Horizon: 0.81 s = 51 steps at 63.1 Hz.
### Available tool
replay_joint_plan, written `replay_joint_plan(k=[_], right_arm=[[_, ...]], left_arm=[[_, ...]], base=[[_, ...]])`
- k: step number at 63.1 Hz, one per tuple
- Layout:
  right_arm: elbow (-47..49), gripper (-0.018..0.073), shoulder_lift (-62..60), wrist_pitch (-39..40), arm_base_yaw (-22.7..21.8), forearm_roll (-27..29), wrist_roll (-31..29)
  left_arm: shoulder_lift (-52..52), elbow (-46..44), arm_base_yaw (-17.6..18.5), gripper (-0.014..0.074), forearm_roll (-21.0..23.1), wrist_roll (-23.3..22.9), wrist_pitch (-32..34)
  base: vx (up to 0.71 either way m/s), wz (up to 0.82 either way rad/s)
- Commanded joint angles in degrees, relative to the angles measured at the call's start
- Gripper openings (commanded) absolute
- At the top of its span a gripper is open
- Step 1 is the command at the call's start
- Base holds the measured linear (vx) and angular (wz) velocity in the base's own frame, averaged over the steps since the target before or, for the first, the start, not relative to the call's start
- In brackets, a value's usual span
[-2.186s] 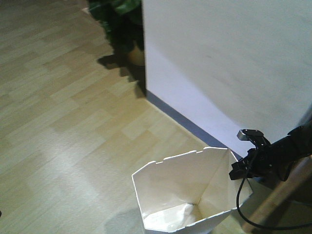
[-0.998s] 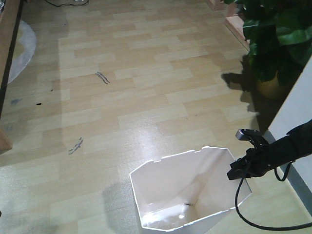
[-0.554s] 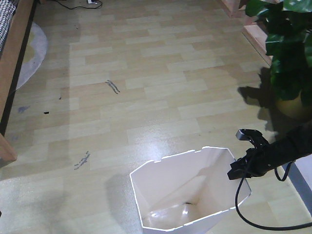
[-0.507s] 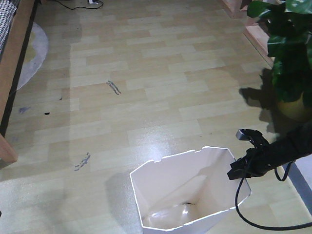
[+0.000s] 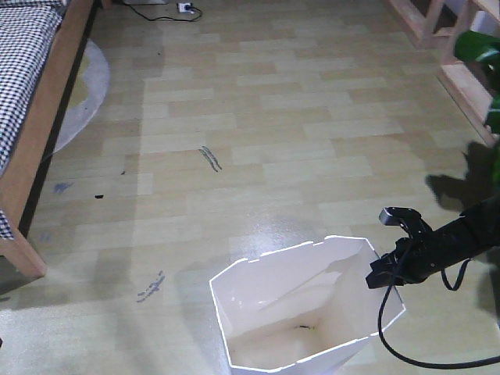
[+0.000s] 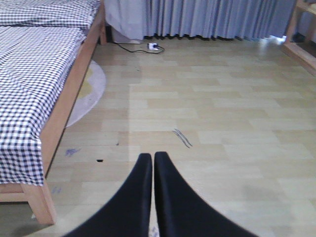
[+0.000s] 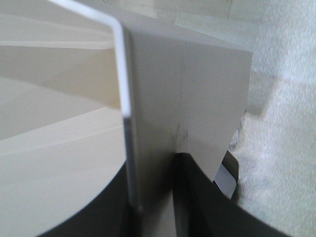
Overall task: Move trash bin to bedside with robot
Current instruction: 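Turn the base away from the desk, carrying the bin in the right gripper, then drive toward the bed and curtains holding the bin with the right gripper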
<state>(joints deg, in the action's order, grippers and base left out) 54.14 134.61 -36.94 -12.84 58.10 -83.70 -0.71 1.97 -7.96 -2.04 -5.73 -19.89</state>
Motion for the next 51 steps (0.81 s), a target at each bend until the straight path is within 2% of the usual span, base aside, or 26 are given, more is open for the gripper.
replay_joint_plan(k=[1, 27, 51], right_arm=[[0.5, -0.0005, -4.27, -11.94, -0.26, 3.38, 0.26], [0.5, -0.0005, -4.27, -11.94, -0.26, 3.38, 0.26], [0.5, -0.0005, -4.27, -11.94, -0.26, 3.38, 0.26]], left_arm=[[-0.81, 0.19, 0.17, -0.0006, 0.13, -0.25, 3.76], [-0.81, 0.19, 0.17, -0.0006, 0.13, -0.25, 3.76], [-0.81, 0.19, 0.17, -0.0006, 0.13, -0.25, 3.76]], base=[[0.33, 0.26], [0.33, 0.23], [0.34, 0.05]])
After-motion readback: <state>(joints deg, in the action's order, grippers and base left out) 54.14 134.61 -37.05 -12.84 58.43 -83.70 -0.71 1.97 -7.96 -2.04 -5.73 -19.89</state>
